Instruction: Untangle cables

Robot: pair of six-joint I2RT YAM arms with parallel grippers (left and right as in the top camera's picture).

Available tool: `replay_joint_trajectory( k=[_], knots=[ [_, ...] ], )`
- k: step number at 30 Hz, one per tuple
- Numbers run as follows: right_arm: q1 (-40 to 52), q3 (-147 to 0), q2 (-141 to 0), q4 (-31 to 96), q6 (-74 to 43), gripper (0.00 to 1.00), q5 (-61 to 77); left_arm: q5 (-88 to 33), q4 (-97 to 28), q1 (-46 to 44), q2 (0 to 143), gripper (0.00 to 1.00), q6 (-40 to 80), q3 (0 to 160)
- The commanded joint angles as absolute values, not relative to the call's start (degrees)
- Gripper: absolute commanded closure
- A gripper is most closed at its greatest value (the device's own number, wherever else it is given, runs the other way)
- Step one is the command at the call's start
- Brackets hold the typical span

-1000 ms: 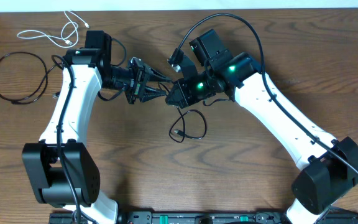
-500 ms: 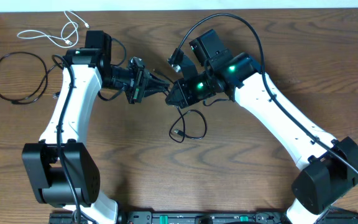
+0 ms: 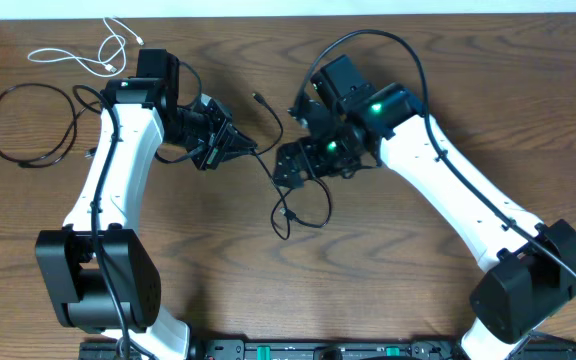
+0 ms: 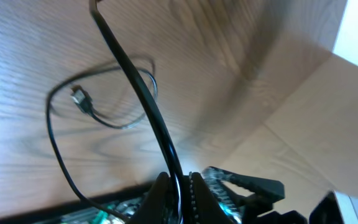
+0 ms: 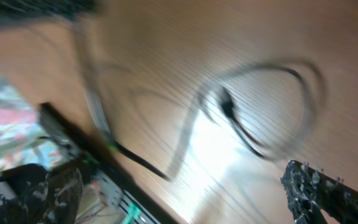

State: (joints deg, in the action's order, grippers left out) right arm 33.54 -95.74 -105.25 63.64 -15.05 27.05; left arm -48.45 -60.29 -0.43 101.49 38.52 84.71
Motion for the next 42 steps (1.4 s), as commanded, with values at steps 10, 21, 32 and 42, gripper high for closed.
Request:
replay_joint_trajectory(
  k=[10,21,32,42],
  knots=[
    [22.06,-96.60,-104.36,70.08,-14.74,0.01,18.74,-21.06,-59.79,-0.19,89.52,0.92,30.79,102.10],
    [21.28,-96.57,-104.36,69.93,-14.50,0.01,18.52,-14.31,-25.08,-0.19,85.14,0.93,30.44,105.45],
    [21.85,-96.57,-104.38,69.54,-14.48,0.01,18.28,-9.74,-21.12,-0.19,94.45,0.92,19.33,105.45],
    [22.76,-96.57,-104.38,69.45,-14.11,0.01,18.33,-2.70,-34.33,0.95,83.55,0.93,19.27,105.45]
  ],
)
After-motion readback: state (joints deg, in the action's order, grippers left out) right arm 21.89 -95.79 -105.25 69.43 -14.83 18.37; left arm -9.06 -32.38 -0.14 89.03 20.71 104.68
